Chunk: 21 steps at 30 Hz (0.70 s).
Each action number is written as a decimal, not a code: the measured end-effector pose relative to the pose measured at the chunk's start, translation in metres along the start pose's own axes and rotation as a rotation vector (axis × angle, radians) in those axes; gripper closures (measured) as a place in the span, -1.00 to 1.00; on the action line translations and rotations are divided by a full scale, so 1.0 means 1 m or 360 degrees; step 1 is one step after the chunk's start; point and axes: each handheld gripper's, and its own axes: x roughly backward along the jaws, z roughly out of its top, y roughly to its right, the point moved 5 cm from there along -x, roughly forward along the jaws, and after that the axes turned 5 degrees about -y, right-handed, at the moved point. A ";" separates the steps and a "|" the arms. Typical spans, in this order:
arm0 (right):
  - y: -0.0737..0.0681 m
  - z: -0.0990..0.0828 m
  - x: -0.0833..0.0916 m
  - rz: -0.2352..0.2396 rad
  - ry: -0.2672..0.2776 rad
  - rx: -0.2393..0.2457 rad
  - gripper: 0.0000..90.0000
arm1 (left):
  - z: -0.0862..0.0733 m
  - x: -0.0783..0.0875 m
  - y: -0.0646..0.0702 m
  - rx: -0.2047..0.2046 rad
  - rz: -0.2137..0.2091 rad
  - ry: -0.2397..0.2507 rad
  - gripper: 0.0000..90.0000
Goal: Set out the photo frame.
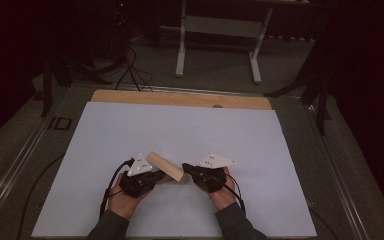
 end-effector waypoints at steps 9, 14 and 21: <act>-0.003 0.000 0.000 0.0006 -0.0008 0.0022 0.99 | -0.001 -0.002 -0.001 0.0014 -0.0001 -0.0002 0.99; -0.006 0.000 -0.001 0.0015 -0.0013 0.0034 0.99 | -0.001 -0.003 -0.003 0.0026 0.0008 0.0000 0.99; -0.011 0.000 -0.002 0.0036 -0.0018 0.0055 1.00 | -0.001 -0.003 -0.006 0.0048 0.0019 0.0000 0.99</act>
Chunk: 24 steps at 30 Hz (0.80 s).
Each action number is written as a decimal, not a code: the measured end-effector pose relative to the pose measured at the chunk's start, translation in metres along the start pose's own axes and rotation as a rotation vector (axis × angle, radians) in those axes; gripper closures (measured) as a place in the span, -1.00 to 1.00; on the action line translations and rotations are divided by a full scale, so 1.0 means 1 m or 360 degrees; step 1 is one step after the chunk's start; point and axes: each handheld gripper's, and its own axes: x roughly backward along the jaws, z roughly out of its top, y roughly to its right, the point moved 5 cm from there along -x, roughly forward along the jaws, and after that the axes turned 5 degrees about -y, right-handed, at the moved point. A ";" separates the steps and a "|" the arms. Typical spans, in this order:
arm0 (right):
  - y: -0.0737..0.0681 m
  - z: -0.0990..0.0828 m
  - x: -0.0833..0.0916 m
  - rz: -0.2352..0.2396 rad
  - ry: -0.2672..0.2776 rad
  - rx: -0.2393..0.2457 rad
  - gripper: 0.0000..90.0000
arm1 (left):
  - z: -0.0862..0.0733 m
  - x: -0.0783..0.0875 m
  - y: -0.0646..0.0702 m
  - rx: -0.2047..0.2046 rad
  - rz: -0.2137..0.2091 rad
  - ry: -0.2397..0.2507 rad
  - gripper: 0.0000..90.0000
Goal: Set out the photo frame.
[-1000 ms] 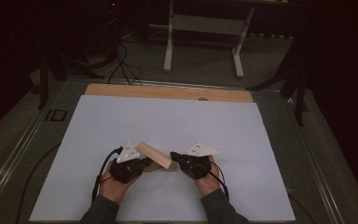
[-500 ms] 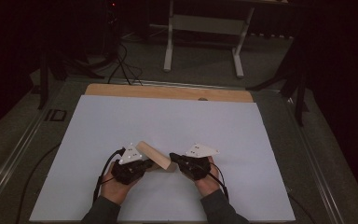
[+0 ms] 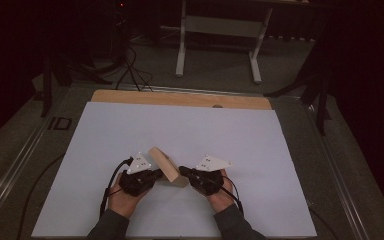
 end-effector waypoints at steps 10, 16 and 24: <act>-0.008 0.000 -0.002 0.0030 -0.0010 0.0022 0.99 | 0.000 -0.002 -0.005 0.0043 0.0004 0.0009 0.99; -0.014 0.001 -0.005 0.0054 -0.0013 0.0040 0.99 | 0.001 -0.003 -0.006 0.0062 0.0003 0.0014 0.99; -0.020 0.001 -0.010 0.0075 -0.0024 0.0061 0.99 | 0.002 -0.007 -0.008 0.0089 -0.0005 0.0029 0.99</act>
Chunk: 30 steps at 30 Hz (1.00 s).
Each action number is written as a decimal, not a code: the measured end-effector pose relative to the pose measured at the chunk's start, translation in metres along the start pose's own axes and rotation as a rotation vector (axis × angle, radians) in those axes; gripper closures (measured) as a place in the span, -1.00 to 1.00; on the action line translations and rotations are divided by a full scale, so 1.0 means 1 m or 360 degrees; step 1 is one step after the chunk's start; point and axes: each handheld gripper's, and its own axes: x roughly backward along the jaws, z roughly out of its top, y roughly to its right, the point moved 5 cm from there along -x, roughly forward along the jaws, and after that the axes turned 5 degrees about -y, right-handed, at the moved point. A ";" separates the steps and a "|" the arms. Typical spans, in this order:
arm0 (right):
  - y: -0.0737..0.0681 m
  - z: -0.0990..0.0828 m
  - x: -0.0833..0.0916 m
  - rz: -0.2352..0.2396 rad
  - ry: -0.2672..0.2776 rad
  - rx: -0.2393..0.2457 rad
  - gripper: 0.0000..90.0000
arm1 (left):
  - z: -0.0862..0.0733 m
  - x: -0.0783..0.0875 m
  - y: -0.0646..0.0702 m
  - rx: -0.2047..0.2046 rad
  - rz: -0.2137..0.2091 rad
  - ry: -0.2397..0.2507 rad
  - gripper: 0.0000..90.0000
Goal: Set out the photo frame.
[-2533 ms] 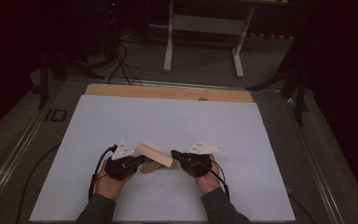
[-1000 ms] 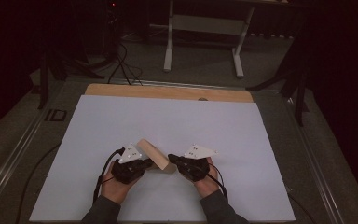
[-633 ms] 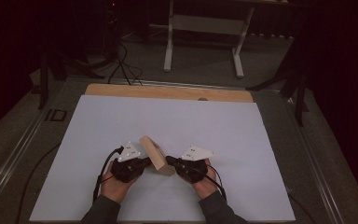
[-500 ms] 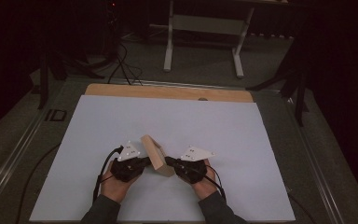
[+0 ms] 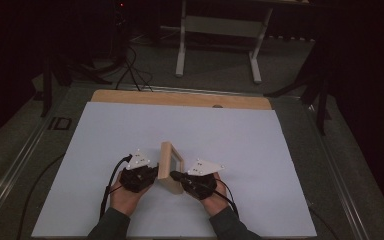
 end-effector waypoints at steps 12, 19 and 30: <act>-0.004 0.001 -0.004 0.0007 0.0002 0.0001 0.99 | 0.000 0.000 -0.005 0.0016 -0.0021 0.0005 0.99; -0.003 0.001 -0.003 0.0000 -0.0008 0.0019 0.97 | -0.001 0.001 -0.009 0.0031 0.0008 0.0014 0.80; 0.005 0.001 0.002 -0.0056 -0.0006 0.0017 0.70 | -0.001 0.010 -0.018 0.0117 0.0057 0.0038 0.40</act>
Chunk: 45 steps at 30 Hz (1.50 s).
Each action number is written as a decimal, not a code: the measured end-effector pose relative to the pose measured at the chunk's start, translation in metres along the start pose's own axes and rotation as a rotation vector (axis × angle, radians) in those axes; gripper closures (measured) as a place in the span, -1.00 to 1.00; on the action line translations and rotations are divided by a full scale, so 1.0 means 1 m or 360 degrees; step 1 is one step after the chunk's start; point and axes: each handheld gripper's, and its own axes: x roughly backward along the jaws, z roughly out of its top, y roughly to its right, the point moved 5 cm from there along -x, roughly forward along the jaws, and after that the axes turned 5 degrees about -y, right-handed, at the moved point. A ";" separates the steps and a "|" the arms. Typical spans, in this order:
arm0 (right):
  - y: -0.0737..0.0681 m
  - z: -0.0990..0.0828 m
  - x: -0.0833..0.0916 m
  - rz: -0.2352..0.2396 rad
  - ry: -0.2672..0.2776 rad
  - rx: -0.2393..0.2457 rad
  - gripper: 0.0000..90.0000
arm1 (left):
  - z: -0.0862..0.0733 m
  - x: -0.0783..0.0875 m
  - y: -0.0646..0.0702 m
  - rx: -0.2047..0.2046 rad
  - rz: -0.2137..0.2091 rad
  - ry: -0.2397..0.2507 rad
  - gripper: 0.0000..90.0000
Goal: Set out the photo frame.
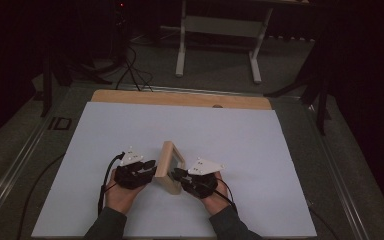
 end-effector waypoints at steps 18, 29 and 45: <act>0.014 -0.001 0.006 -0.0056 0.0008 -0.0072 0.33 | 0.007 0.022 -0.012 0.0168 0.0006 0.0118 0.09; 0.019 -0.001 0.009 -0.0073 0.0021 -0.0095 0.32 | 0.013 0.035 -0.007 0.0180 -0.0019 0.0185 -0.03; 0.025 -0.001 0.012 -0.0093 0.0033 -0.0127 0.30 | 0.022 0.040 0.015 0.0106 -0.0101 0.0212 -0.17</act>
